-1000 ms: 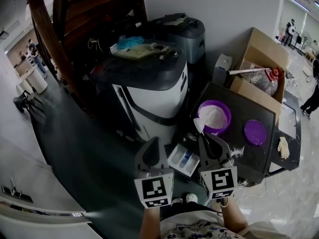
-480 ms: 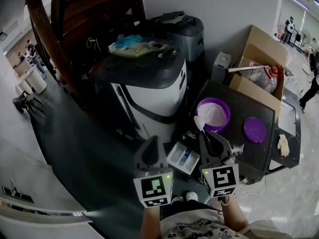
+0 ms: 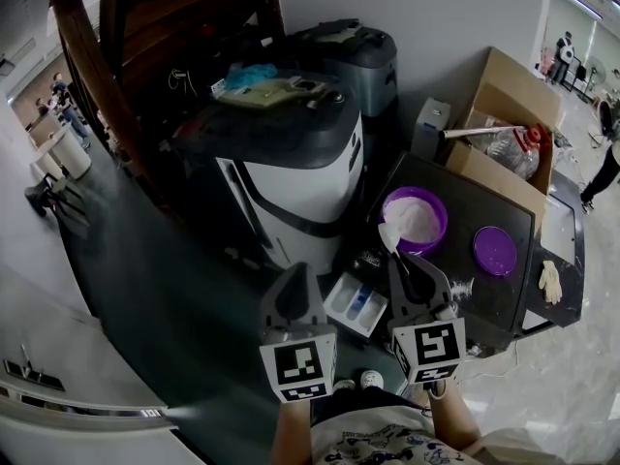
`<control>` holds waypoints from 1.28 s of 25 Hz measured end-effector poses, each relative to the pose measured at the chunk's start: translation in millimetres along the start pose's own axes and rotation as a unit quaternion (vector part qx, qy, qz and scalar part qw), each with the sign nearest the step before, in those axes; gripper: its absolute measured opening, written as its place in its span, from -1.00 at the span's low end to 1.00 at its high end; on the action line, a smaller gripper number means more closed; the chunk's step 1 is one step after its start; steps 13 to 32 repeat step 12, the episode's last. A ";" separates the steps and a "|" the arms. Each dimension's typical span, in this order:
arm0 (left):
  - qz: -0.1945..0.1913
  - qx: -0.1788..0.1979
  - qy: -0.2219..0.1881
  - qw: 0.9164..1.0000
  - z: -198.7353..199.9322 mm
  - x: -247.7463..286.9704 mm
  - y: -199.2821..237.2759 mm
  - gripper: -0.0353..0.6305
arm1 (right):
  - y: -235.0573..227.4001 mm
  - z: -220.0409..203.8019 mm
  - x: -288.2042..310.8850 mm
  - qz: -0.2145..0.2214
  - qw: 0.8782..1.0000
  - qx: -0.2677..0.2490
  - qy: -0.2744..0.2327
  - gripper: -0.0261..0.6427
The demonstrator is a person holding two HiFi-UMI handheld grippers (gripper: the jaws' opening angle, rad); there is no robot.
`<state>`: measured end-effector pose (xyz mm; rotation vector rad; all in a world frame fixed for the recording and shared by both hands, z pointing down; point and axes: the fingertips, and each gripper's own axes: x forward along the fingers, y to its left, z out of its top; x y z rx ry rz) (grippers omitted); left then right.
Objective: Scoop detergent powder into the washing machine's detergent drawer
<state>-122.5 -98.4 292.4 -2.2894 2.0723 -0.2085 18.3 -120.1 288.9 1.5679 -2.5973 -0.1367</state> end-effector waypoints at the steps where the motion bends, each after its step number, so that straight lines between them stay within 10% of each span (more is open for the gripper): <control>1: 0.000 0.000 0.000 1.000 0.3 -0.3 0.0 -0.88 | 0.2 0.3 -0.2 0.000 1.000 -0.001 -0.001 -0.86; 32: 0.003 0.000 0.001 1.000 -0.2 0.4 -1.7 -0.88 | -3.6 -2.3 -1.6 -0.002 1.000 0.000 0.001 -0.86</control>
